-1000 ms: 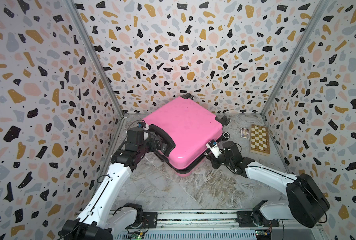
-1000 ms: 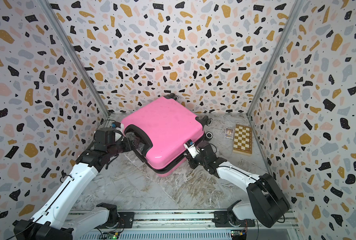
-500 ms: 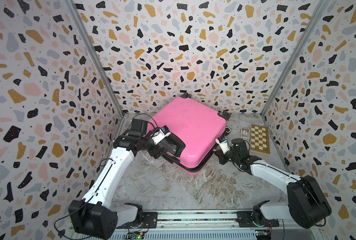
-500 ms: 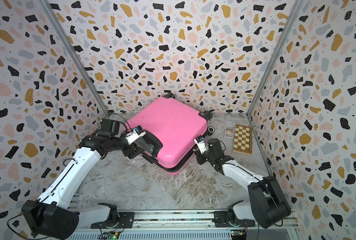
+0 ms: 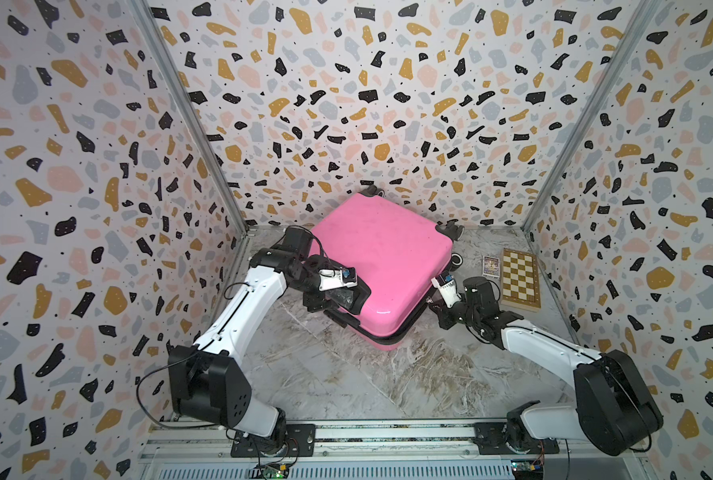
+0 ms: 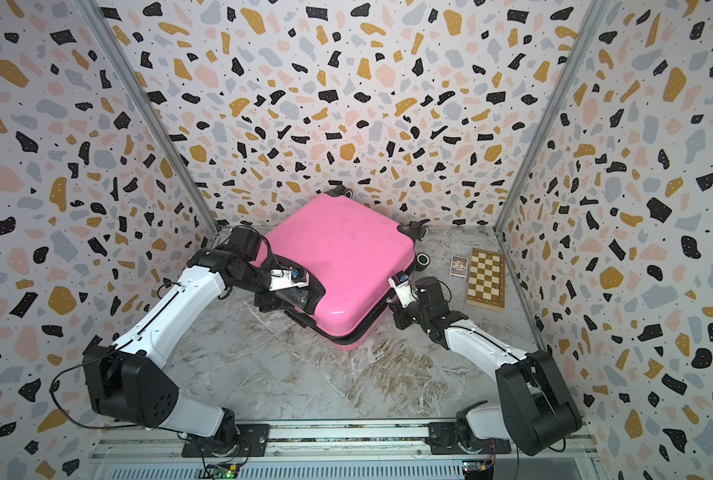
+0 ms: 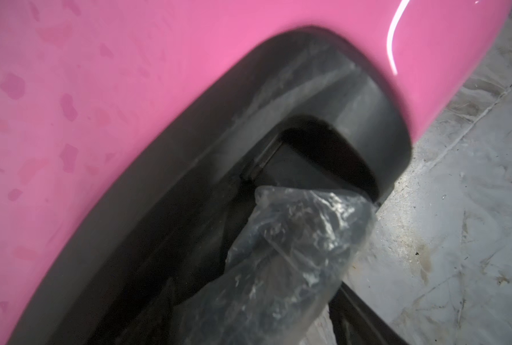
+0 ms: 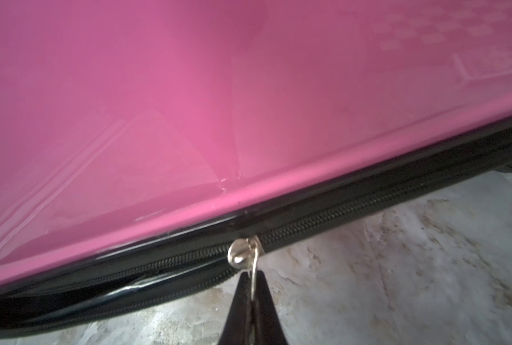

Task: Close the suitcase zippers
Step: Zip the zipper on the suitcase.

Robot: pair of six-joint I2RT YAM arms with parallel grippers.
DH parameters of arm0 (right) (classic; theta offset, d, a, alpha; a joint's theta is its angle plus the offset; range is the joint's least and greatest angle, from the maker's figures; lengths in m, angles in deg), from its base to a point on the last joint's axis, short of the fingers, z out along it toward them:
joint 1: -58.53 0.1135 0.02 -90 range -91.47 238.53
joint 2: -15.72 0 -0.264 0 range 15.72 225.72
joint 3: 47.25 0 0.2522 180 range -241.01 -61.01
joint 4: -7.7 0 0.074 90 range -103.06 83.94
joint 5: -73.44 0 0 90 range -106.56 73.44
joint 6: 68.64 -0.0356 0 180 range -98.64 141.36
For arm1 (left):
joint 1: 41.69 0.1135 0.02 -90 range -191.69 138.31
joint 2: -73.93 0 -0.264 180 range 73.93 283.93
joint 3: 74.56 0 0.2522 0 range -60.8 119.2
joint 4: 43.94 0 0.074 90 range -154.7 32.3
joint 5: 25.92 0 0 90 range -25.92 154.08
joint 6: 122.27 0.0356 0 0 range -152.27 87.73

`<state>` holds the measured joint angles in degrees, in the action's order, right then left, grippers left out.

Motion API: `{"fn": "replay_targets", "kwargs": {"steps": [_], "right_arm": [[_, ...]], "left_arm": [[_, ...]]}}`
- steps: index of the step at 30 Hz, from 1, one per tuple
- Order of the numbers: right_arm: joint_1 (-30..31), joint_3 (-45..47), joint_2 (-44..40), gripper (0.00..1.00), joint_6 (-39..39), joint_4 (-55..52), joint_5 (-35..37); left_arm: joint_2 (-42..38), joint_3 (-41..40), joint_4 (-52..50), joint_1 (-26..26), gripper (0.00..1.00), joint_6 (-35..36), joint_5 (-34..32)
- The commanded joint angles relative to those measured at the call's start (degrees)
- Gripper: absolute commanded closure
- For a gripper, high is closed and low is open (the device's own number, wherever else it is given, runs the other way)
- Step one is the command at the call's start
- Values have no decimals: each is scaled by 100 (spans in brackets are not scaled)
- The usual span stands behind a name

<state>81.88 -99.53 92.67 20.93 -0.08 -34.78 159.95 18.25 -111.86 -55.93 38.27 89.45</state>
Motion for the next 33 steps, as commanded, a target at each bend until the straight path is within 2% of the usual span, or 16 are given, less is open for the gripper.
{"fn": "replay_targets", "kwargs": {"steps": [1, 4, 5, 7, 8, 9, 15, 19, 23, 27, 33], "right_arm": [[-53, -255, -25, 100, -5, -60, 66], [-57, -289, -39, 100, 89, -118, 57], [-60, -304, -47, 100, 123, -131, 50], [-51, -300, -59, 100, 214, -154, -24], [-56, -288, -74, 100, 272, -158, -81], [-51, -272, -81, 100, 341, -158, -170], [118, -118, -183, 100, 607, -123, -470], [500, -3, -331, 100, 615, -189, -278], [864, 211, -539, 100, 423, -176, -62], [1190, 333, -743, 100, 392, -267, 99], [1591, 364, -887, 100, 523, -378, -43]], "left_arm": [[56, -290, -211, -200, 23, 267, -455], [-6, -505, -92, -289, 29, 221, -582], [-10, -554, -61, -314, 34, 223, -628], [-26, -640, -7, -385, 54, 243, -718], [-43, -670, 37, -420, 60, 269, -722], [-52, -680, 94, -436, 61, 313, -682], [-208, -343, -20, -611, 86, 276, -382], [-497, -182, 3, -735, 91, 82, -204], [-765, -89, 203, -813, 97, -612, -293], [-966, -113, 357, -839, 96, -1202, -498], [-1149, -153, 565, -1005, 98, -2651, -1096]]}}
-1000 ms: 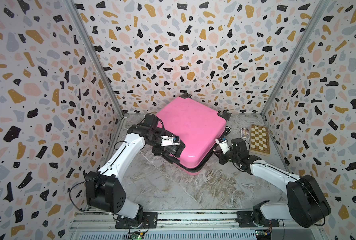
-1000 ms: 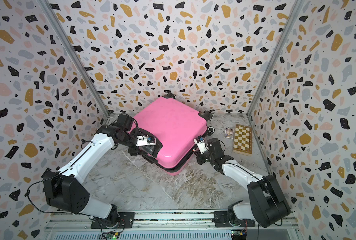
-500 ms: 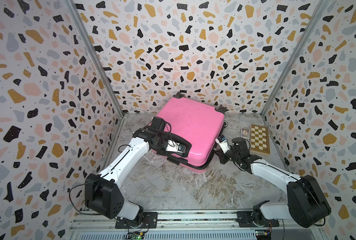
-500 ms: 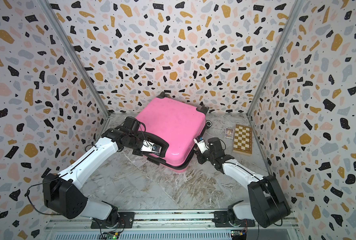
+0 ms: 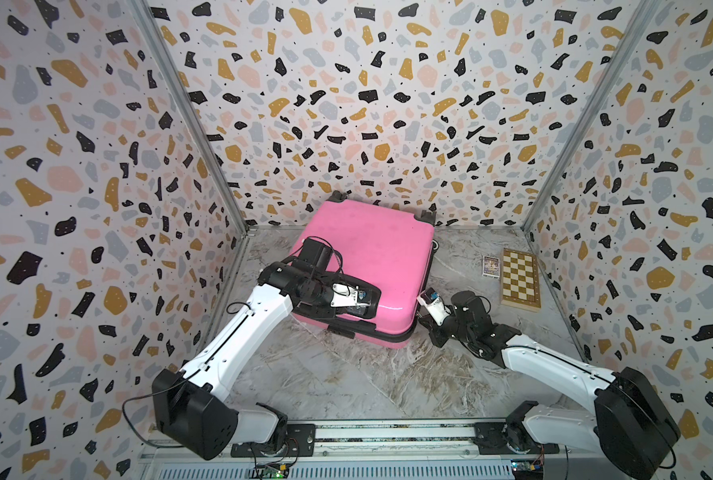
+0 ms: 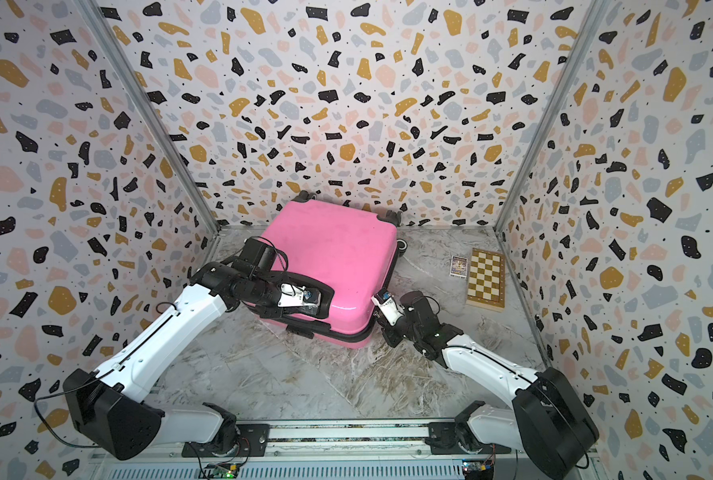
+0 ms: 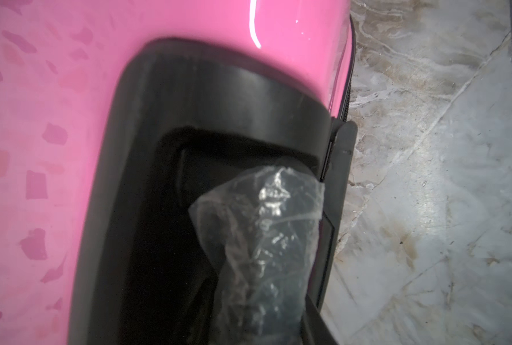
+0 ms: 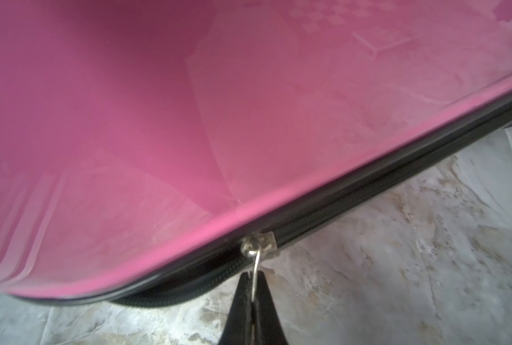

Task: Close the suitcase zippers
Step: Zip the zipper on the suitcase.

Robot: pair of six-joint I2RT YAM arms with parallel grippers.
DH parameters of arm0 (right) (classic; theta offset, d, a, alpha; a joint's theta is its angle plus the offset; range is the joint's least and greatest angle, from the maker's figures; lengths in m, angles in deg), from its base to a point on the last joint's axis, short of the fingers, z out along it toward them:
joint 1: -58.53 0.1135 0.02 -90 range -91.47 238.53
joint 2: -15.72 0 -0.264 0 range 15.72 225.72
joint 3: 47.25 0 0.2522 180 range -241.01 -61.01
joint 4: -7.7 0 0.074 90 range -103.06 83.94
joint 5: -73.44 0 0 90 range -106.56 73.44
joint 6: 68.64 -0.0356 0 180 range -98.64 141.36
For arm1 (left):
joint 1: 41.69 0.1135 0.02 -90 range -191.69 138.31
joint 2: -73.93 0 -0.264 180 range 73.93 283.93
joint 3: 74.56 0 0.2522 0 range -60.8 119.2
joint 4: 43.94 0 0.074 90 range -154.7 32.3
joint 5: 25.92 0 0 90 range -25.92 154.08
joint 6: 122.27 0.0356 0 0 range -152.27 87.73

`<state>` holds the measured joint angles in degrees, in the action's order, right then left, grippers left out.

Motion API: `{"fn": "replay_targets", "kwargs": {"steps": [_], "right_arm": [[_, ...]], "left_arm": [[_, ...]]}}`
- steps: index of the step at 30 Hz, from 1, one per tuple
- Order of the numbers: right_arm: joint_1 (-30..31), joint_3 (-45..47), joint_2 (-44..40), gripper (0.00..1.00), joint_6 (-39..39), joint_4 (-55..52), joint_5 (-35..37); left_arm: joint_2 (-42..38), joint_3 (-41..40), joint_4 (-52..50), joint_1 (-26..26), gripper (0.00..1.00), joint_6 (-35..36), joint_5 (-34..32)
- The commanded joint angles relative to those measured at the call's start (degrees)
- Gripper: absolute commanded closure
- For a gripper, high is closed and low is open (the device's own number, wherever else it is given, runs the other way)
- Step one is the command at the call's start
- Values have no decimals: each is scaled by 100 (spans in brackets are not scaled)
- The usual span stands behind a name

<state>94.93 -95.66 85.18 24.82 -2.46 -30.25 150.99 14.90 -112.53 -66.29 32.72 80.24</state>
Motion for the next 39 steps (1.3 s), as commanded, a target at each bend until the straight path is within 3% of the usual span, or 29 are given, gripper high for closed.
{"fn": "replay_targets", "kwargs": {"steps": [1, 6, 15, 26, 32, 37, 39], "right_arm": [[358, -30, -127, 100, 150, -157, -528], [622, 6, -39, 100, 181, 8, -614], [816, -59, 167, 100, 58, 323, -657], [884, -113, 574, 100, -435, 1165, -277], [990, -326, 884, 100, -533, 1406, -272], [995, -487, 1027, 100, -531, 1240, -77], [998, -522, 1047, 100, -497, 1126, 117]], "left_arm": [[-262, 182, 644, -24, 99, -2361, -356], [-244, 212, 743, -159, 100, -3822, -981], [-357, 147, 1049, -286, 100, -5452, -588], [-343, -226, 2223, -569, 100, -7429, -347], [-177, -422, 2668, -708, 100, -7890, -448], [-103, -147, 2066, -802, 99, -6992, -607], [-168, -42, 1777, -795, 91, -6655, -673]]}}
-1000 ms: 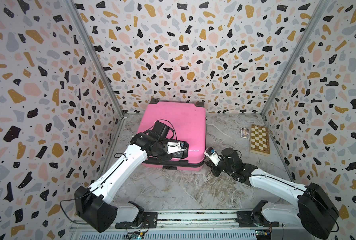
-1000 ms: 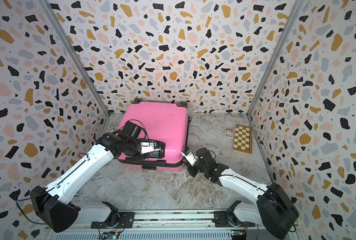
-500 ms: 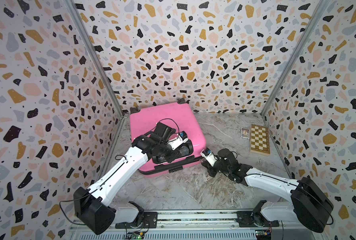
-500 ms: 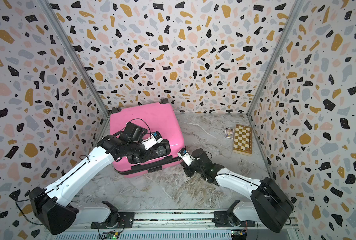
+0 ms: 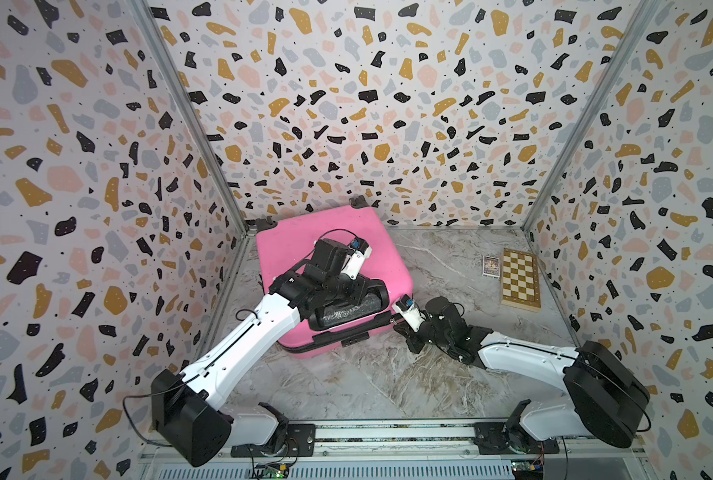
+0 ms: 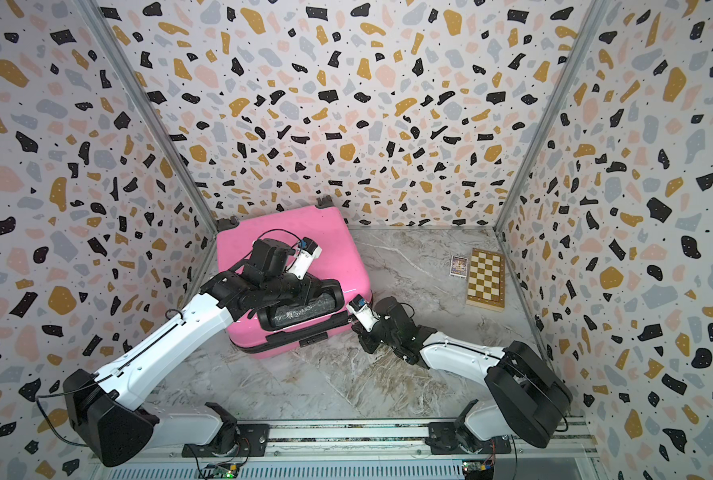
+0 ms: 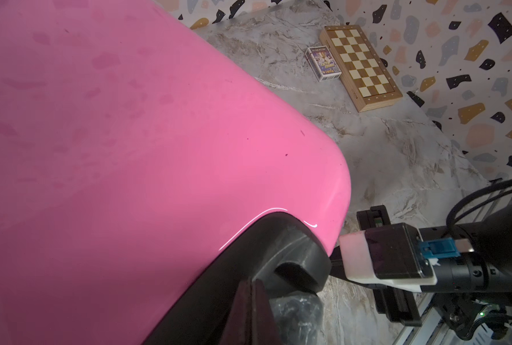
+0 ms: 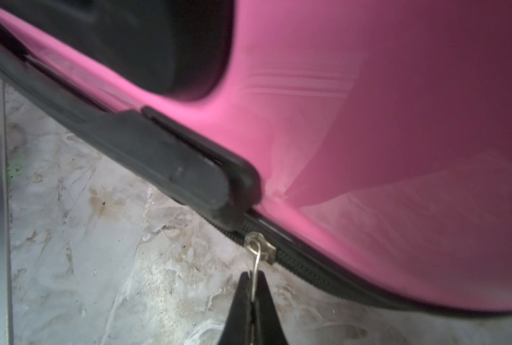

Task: Close the suitcase zippers
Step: Zip the zipper on the suitcase.

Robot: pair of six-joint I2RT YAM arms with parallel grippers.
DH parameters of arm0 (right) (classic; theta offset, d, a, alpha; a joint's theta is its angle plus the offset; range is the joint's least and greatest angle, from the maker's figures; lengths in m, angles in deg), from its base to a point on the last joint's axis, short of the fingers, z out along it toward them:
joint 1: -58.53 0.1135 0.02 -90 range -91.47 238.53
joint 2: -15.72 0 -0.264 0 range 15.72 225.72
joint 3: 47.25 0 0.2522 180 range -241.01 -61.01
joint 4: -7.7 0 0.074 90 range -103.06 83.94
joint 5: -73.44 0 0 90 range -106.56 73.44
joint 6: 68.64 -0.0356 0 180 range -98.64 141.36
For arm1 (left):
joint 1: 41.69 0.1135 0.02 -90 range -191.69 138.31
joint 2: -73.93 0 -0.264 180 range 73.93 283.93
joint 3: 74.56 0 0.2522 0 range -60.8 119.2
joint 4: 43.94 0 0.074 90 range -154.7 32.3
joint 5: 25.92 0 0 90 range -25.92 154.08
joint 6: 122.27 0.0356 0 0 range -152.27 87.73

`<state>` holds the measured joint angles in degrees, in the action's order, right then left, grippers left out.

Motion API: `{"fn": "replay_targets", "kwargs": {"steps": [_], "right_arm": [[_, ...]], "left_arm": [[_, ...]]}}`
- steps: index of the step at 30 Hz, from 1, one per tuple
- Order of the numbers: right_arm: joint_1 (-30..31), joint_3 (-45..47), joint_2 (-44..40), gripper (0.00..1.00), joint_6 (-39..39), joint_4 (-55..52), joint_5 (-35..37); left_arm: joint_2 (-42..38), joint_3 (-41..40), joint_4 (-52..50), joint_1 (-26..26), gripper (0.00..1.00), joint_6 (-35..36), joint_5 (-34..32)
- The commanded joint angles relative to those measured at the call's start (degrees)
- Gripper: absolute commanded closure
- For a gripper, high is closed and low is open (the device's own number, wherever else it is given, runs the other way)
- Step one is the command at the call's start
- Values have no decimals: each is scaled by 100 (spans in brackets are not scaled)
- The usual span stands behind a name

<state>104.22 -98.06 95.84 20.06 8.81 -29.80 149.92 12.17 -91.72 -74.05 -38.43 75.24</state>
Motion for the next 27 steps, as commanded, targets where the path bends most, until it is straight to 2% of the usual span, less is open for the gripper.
{"fn": "replay_targets", "kwargs": {"steps": [1, 8, 10, 13, 18, 25, 27], "right_arm": [[63, -293, -15, 100, 14, -57, 146], [-104, -315, -42, 100, 127, -238, 200], [-130, -324, -57, 100, 130, -252, 181], [-148, -318, -64, 100, 136, -266, 155], [-165, -319, -64, 100, 130, -295, 167], [-183, -287, -128, 100, 222, -301, 69], [-183, -271, -121, 100, 284, -292, -35]], "left_arm": [[-112, 277, -444, -16, 87, 660, -169], [-441, 206, -1497, -17, 51, 2239, 626], [-462, 101, -1604, -20, 47, 2533, 572], [-354, 26, -1603, -24, 46, 2854, 422], [-35, -35, -1741, -28, 51, 3744, 766], [471, -64, -1480, -42, 60, 3850, 124], [617, -36, -1349, -67, 68, 3736, -131]]}}
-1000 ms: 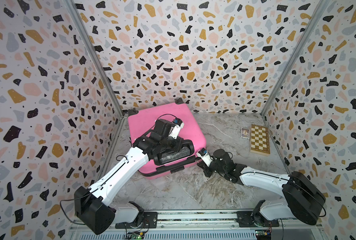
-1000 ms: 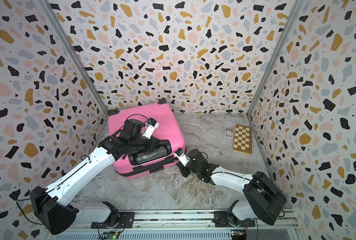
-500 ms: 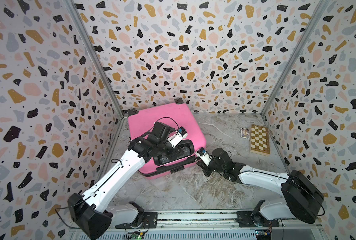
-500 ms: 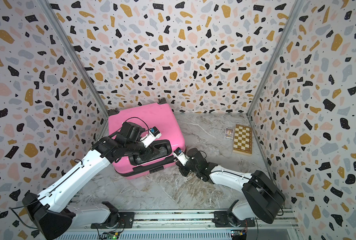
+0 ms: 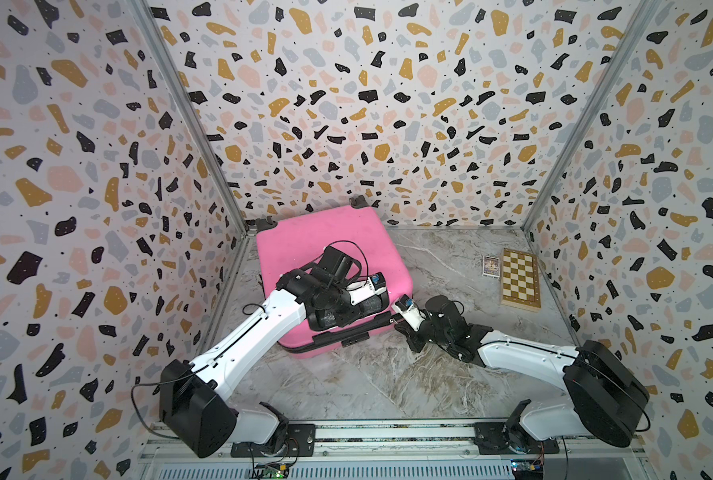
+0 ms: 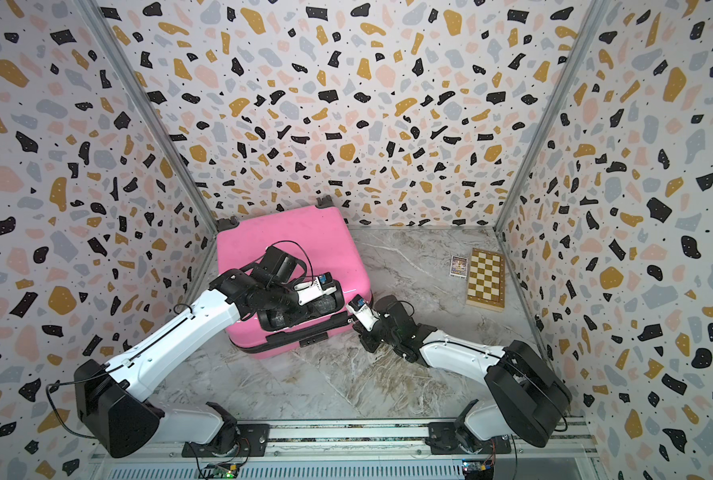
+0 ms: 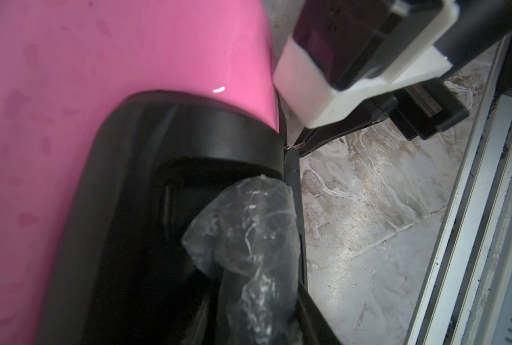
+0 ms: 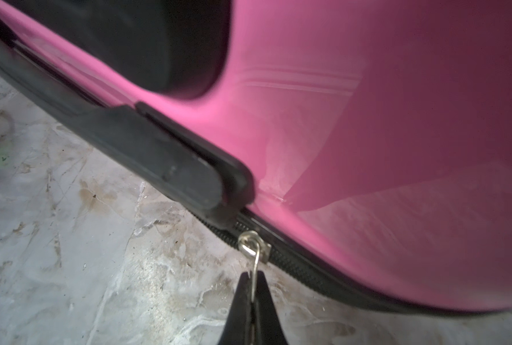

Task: Close the suitcase zippers
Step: Zip the zipper on the suitcase.

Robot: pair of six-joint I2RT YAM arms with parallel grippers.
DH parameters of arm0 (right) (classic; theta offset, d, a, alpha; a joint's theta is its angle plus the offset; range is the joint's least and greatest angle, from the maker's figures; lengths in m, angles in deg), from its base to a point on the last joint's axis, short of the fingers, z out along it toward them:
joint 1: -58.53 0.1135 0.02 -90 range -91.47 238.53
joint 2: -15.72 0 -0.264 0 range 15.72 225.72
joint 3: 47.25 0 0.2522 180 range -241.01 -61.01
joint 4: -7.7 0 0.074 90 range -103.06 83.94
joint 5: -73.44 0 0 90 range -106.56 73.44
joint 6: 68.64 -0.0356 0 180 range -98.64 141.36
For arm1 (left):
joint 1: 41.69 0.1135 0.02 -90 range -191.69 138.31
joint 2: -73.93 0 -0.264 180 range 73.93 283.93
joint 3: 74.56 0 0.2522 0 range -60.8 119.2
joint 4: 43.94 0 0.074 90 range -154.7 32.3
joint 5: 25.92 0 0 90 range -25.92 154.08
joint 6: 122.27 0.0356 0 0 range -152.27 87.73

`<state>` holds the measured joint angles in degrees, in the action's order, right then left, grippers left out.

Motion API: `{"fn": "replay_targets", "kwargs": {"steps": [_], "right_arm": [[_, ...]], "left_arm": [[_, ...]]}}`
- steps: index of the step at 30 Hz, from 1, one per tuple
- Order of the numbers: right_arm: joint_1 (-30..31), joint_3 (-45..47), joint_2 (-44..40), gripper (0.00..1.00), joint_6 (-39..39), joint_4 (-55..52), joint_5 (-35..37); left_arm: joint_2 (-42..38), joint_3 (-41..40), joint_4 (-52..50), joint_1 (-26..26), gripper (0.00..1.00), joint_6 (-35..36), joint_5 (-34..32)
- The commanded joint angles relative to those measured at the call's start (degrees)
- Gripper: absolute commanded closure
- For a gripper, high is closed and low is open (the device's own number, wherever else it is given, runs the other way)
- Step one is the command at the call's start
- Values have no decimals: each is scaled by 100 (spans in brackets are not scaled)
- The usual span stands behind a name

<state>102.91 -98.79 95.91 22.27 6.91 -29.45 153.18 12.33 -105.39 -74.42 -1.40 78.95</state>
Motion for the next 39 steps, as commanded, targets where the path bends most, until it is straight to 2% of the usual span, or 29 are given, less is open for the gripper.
{"fn": "replay_targets", "kwargs": {"steps": [1, 4, 6, 10, 17, 27, 34, 39], "right_arm": [[-52, -187, -127, 100, 97, -89, -128], [-39, -126, -135, 100, 163, -4, -262], [-23, -85, -157, 100, 185, 62, -314], [56, -72, -139, 100, 206, 234, -347], [157, -168, 72, 100, -81, 720, -297], [290, 17, 201, 100, -539, 1736, -921], [394, 204, 225, 100, -405, 2210, -961], [520, 61, 353, 100, -99, 2099, -961]], "left_arm": [[361, -12, 77, -32, 75, -32, -601], [485, 115, 195, -62, 93, -220, -720], [496, 173, 301, -99, 100, -332, -678], [372, 176, 735, -205, 100, -616, -325], [357, 124, 1802, -285, 100, -1986, -3], [868, 420, 2182, -322, 100, -3574, -652], [1284, 785, 2311, -322, 100, -4232, -644], [1538, 1038, 2395, -322, 100, -4593, -643]]}}
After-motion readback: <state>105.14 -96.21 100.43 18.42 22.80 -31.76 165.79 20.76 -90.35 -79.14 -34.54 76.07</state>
